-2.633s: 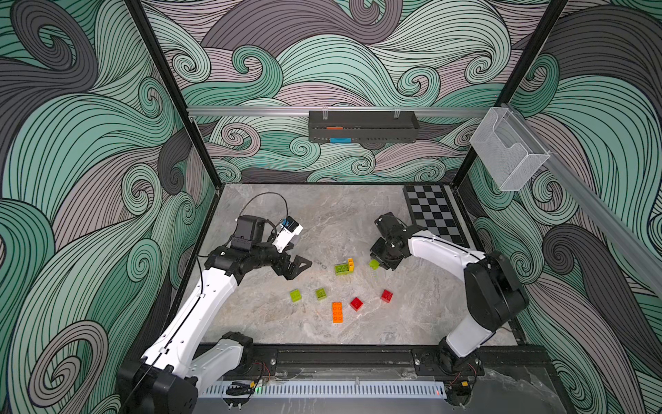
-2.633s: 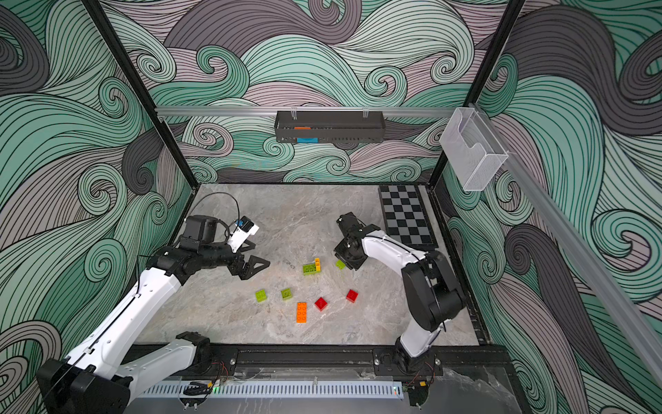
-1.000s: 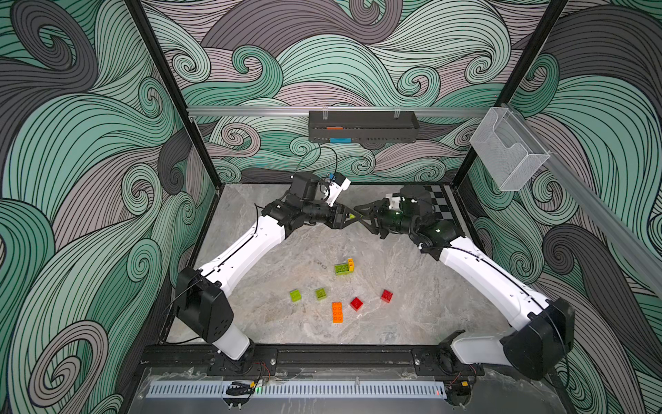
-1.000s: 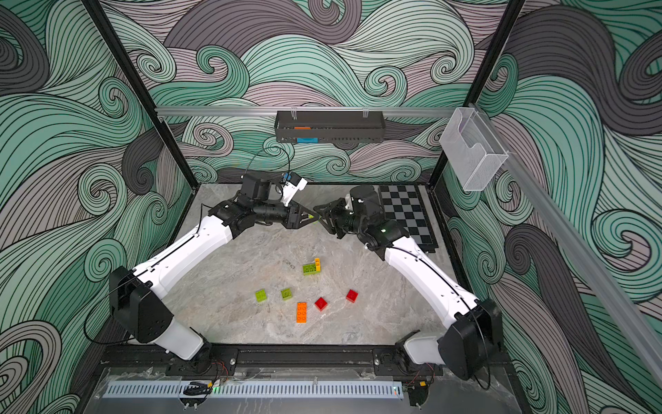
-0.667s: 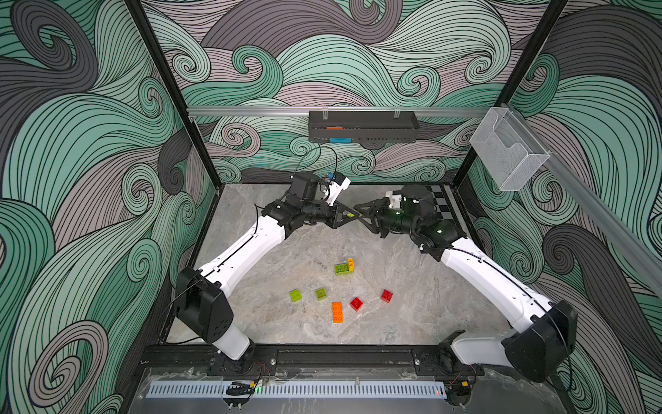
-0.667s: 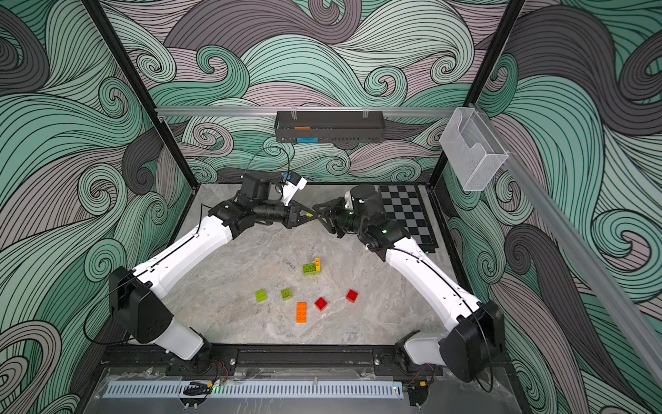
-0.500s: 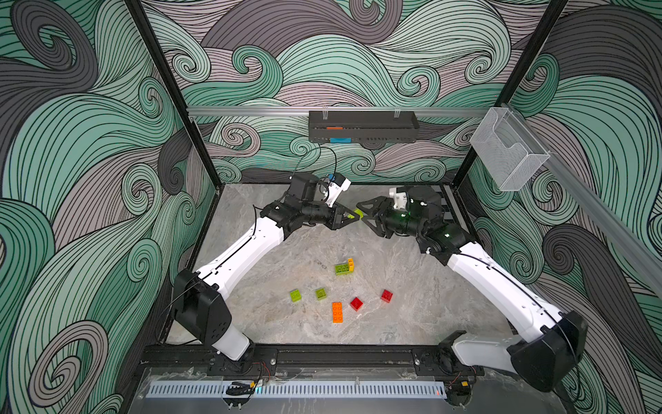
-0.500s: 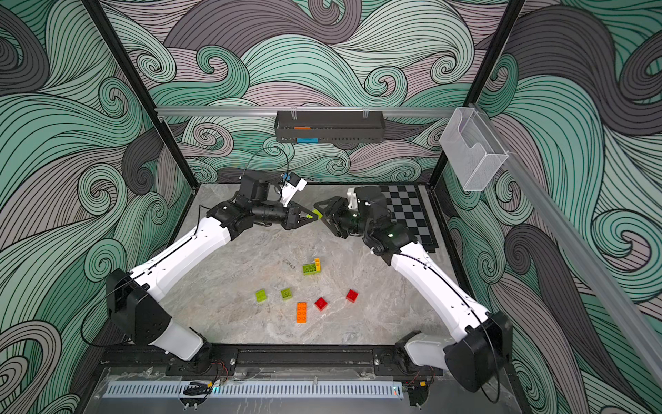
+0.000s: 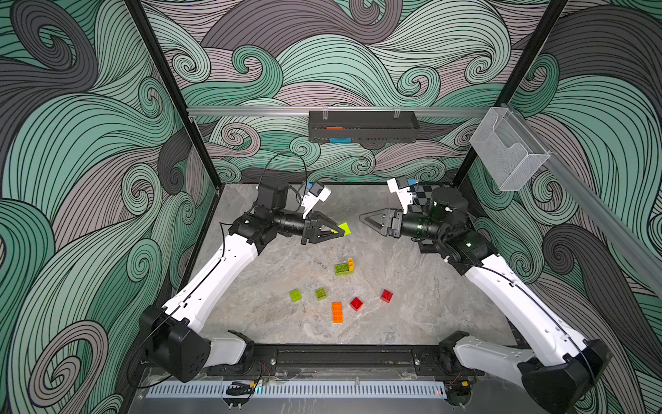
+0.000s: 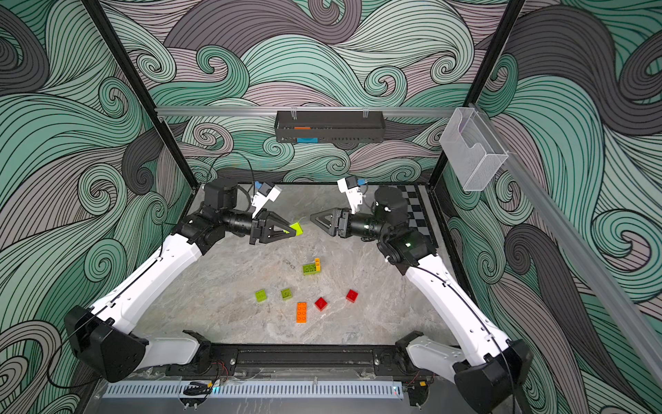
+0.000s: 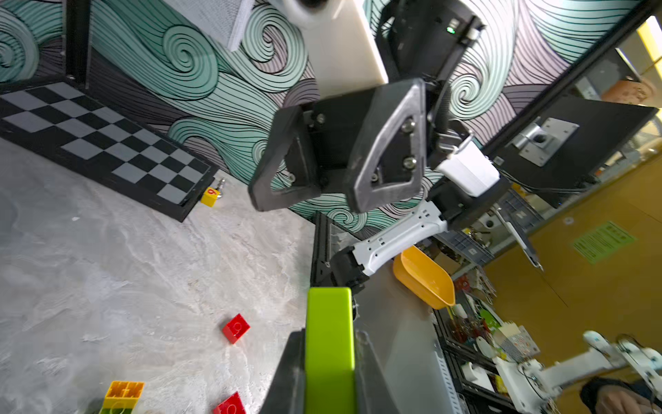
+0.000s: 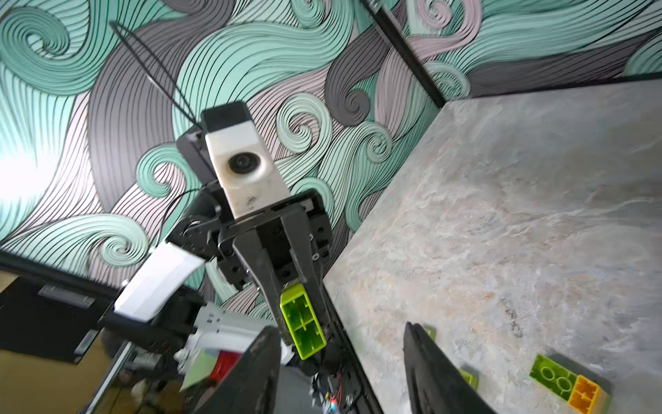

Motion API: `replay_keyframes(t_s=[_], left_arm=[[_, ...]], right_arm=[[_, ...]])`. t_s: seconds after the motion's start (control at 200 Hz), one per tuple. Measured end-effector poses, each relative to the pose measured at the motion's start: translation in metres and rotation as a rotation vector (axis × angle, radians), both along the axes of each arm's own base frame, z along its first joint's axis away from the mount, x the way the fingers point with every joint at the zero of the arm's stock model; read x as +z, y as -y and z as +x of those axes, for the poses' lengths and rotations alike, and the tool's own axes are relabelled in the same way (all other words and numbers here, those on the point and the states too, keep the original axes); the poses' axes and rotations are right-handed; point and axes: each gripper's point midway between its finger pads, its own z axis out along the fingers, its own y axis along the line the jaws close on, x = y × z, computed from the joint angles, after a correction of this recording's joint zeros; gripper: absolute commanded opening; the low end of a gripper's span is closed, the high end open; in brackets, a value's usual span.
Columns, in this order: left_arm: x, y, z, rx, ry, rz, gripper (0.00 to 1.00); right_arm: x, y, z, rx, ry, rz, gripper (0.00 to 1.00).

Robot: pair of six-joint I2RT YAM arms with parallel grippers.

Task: Assemble a giraffe with lego
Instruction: Pick up the lego brick from the center of the board.

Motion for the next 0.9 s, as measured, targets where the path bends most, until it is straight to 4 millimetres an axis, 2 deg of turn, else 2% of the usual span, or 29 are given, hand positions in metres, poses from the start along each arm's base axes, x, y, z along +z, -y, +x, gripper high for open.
replay_keyframes(t_s=[0.175, 0.36, 0.585, 0.901], left_arm=[[0.004, -0.002, -0.01, -0.064, 0.01, -0.029, 0.0], [0.008, -0.002, -0.014, -0.089, 0.02, -0.043, 0.0], [0.004, -0.001, -0.012, -0.098, 0.005, -0.04, 0.0], [0.001, -0.002, -0.013, -0.104, -0.027, -0.033, 0.0]], right_arm=[[0.005, -0.016, -0.007, 0.147, 0.035, 0.008, 0.42], [0.014, -0.028, -0.027, 0.269, 0.064, 0.027, 0.4], [0.02, -0.041, -0.048, 0.374, 0.086, 0.028, 0.36], [0.013, -0.042, -0.047, 0.382, 0.108, -0.007, 0.42]])
